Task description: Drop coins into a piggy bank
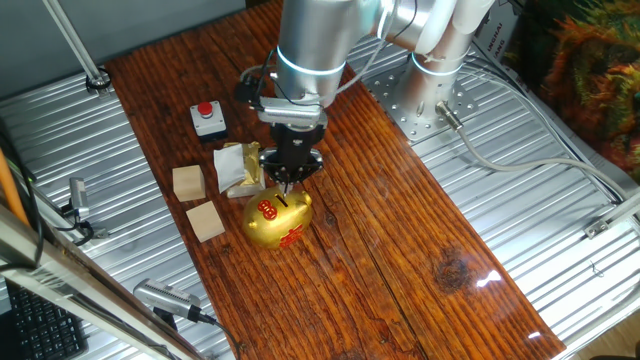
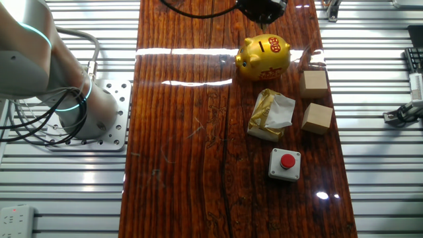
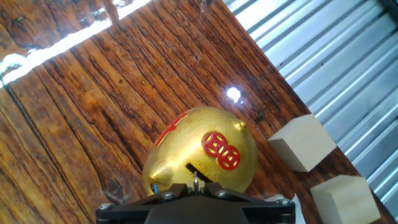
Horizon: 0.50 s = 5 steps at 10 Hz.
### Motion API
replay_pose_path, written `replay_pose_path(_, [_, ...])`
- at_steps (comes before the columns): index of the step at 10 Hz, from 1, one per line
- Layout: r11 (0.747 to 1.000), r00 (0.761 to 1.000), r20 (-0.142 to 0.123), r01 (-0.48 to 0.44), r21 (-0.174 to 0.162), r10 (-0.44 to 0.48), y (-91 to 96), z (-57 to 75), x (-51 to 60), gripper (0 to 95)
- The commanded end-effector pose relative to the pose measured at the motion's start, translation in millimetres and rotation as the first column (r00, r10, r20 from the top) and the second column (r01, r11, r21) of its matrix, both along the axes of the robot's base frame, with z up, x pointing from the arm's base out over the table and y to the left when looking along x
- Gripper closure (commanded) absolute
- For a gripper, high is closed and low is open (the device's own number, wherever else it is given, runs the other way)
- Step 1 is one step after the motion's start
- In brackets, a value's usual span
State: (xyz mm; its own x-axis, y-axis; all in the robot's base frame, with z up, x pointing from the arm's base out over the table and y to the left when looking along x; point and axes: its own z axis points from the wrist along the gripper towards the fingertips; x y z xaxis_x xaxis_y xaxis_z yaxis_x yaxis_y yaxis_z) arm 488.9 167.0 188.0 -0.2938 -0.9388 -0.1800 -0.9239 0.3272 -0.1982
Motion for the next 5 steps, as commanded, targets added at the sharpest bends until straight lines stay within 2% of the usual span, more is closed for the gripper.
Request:
replay_pose_path(1, [0.998, 0.998, -0.017, -0.063, -0.027, 0.063, 0.3, 0.8, 0.0, 95.0])
replay_pose_path(4, [0.994, 0.994, -0.052, -0.096, -0.058, 0.093, 0.0, 0.5, -0.3, 95.0])
replay_pose_path(5, [0.990, 0.994, -0.057, -0.095, -0.101, 0.090, -1.9, -0.8, -1.7, 95.0])
